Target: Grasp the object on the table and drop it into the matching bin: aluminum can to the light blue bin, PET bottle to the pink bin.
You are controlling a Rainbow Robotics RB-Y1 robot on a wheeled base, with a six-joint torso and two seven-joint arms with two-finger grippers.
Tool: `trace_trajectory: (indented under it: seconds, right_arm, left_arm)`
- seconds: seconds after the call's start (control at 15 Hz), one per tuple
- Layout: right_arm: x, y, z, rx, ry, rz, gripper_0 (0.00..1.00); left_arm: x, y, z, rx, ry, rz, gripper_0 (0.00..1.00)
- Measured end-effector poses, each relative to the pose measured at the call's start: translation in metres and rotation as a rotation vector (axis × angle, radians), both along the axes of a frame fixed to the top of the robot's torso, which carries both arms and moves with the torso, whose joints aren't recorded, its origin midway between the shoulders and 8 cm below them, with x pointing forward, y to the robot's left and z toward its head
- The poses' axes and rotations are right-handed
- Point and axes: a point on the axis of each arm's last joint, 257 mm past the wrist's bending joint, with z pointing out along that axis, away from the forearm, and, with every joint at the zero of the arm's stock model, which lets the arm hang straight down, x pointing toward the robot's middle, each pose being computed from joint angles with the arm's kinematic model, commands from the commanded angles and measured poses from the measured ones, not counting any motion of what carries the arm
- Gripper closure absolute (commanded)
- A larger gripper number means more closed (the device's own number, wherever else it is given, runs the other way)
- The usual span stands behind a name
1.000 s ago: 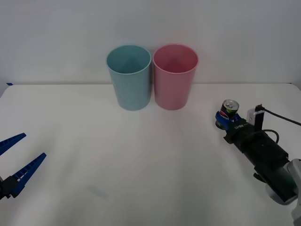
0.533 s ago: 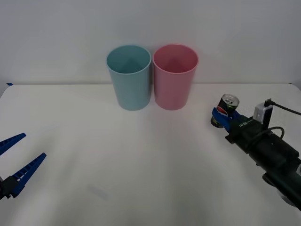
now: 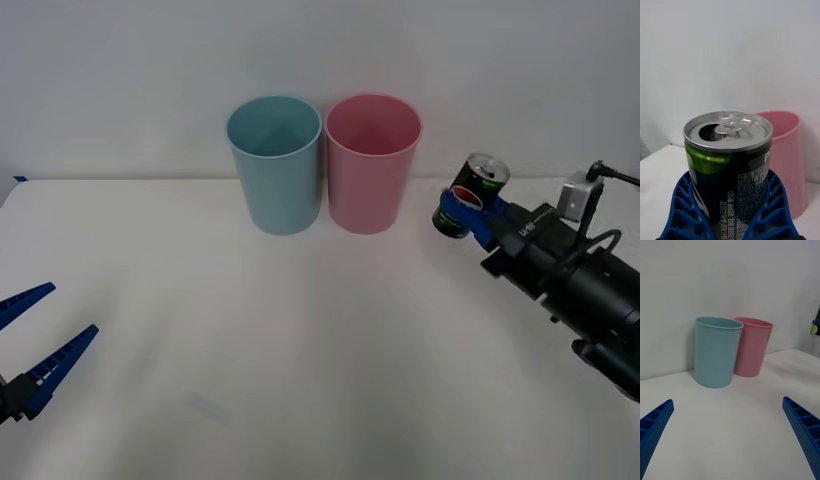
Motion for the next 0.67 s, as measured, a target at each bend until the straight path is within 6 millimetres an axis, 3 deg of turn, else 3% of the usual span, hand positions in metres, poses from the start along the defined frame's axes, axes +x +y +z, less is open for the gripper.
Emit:
trace_trajectory:
  seconds: [0.4,0.67]
  right_arm:
    - [0.000,0.038,0.049,-0.066,-0.108,0.125,1.00]
    - [0.023,0.068,0.068,-0.106,-0.134,0.199,1.00]
  left_arm:
    - [0.000,0.000,0.000,0.000,0.000,0.000,0.00]
    - [0.000,0.000,0.000,0.000,0.000,0.000,0.00]
